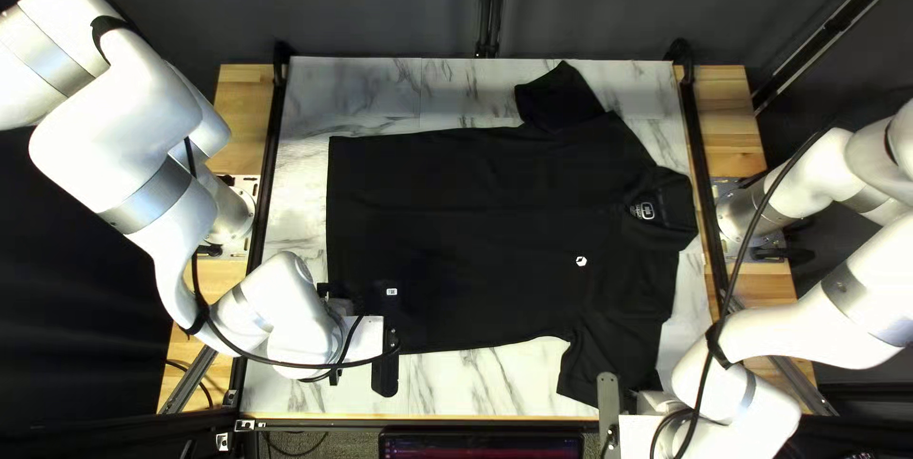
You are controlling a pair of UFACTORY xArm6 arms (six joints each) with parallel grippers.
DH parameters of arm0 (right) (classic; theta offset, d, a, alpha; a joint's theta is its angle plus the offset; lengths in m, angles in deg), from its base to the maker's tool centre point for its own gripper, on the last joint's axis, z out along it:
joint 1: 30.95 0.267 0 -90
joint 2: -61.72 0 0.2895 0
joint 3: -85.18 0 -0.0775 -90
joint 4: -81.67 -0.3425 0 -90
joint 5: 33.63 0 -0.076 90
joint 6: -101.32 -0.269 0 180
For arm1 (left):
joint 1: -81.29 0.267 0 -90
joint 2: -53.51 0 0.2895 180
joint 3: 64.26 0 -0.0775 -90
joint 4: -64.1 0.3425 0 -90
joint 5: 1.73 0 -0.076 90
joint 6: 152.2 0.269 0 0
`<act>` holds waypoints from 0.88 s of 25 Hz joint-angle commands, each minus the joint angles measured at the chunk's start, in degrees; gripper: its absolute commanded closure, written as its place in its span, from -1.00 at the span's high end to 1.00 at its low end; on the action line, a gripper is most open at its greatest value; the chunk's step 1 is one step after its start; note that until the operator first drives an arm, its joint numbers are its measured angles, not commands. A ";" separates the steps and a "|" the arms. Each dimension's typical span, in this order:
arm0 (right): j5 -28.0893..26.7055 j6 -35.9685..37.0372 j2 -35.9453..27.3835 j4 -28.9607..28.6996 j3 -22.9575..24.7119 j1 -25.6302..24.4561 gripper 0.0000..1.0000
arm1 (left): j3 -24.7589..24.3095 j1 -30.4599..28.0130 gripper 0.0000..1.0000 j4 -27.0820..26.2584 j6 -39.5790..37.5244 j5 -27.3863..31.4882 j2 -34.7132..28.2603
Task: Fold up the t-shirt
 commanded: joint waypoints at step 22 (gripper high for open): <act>-3.91 1.41 0.20 -0.70 -2.56 -0.59 -1.00 | -0.58 0.83 1.00 -0.37 1.31 -0.84 -0.26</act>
